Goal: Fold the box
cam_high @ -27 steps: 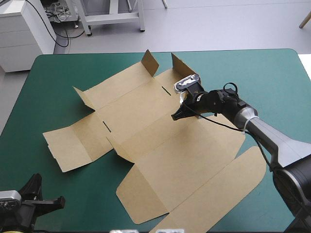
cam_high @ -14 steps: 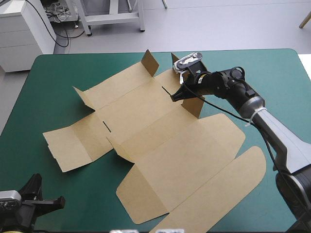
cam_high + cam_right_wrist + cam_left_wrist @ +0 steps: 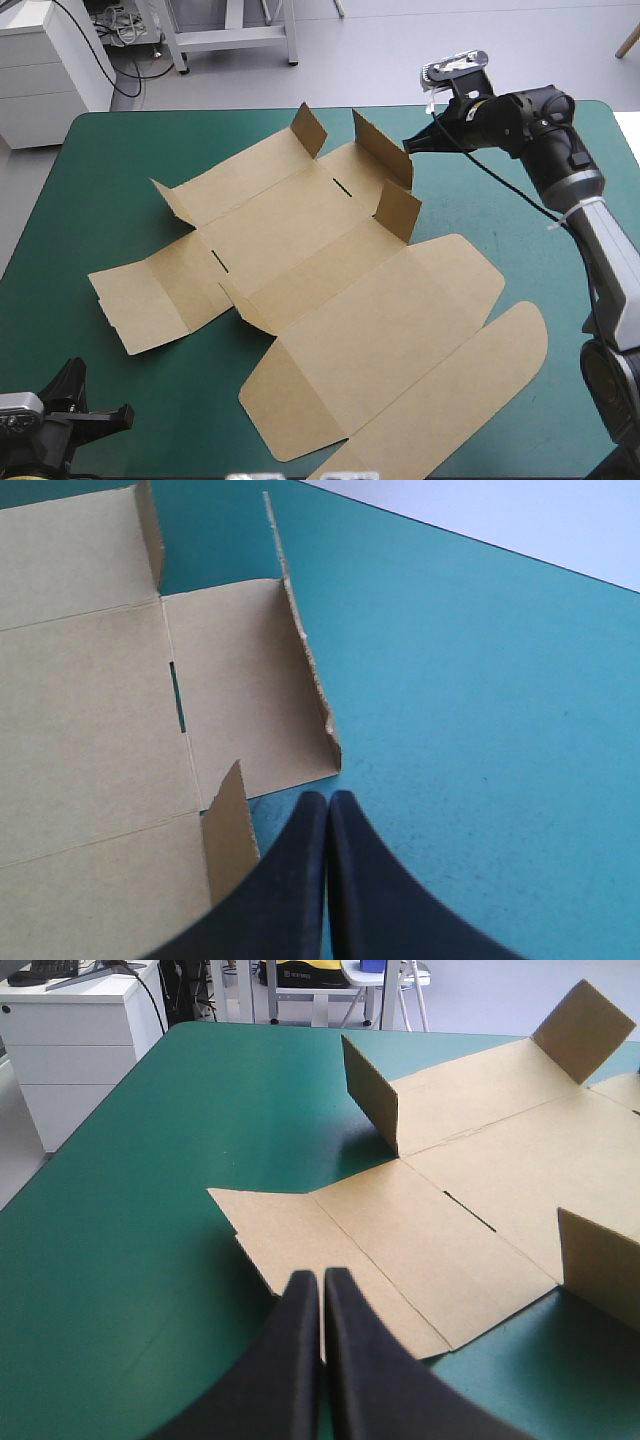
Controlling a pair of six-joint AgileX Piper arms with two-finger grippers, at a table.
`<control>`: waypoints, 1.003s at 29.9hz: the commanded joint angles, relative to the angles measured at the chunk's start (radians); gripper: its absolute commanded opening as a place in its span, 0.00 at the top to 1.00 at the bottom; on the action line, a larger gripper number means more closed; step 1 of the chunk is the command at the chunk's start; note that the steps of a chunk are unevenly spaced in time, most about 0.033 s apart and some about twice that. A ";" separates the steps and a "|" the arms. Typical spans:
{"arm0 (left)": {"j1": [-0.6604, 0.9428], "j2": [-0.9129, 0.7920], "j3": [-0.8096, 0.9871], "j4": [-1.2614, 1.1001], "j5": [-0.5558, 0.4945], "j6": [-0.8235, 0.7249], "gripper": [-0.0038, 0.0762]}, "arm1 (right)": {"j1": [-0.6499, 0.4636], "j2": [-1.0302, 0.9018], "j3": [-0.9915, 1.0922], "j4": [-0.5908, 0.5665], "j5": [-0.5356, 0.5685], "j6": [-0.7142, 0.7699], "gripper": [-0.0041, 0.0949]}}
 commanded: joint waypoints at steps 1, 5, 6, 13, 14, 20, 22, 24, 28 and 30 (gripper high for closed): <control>-0.006 -0.011 -0.023 -0.009 -0.083 -0.007 0.96 | -0.026 -0.055 -0.074 0.024 -0.003 -0.001 0.98; -0.006 -0.011 -0.023 -0.009 -0.083 -0.007 0.96 | -0.031 -0.055 -0.098 0.053 0.026 -0.011 0.98; -0.006 -0.011 -0.023 -0.009 -0.083 -0.007 0.96 | -0.031 -0.055 -0.097 0.053 0.026 -0.011 0.98; -0.006 -0.011 -0.023 -0.009 -0.083 -0.007 0.96 | -0.031 -0.055 -0.097 0.087 0.060 -0.034 0.74; -0.006 -0.011 -0.023 -0.009 -0.083 -0.007 0.96 | -0.031 -0.055 -0.097 0.086 0.068 -0.034 0.64; -0.006 -0.011 -0.023 -0.009 -0.083 -0.007 0.96 | -0.031 -0.045 -0.097 0.063 0.177 -0.034 0.06; -0.006 -0.011 -0.023 -0.009 -0.083 -0.007 0.96 | -0.031 -0.040 -0.097 0.040 0.200 -0.034 0.02; -0.006 -0.011 -0.023 -0.009 -0.083 -0.007 0.96 | -0.031 -0.036 -0.097 0.038 0.208 -0.034 0.02; -0.006 -0.011 -0.023 -0.009 -0.083 -0.007 0.96 | -0.031 -0.036 -0.097 0.045 0.208 -0.034 0.02; -0.006 -0.011 -0.023 -0.009 -0.083 -0.007 0.96 | -0.031 -0.035 -0.097 0.049 0.213 -0.041 0.02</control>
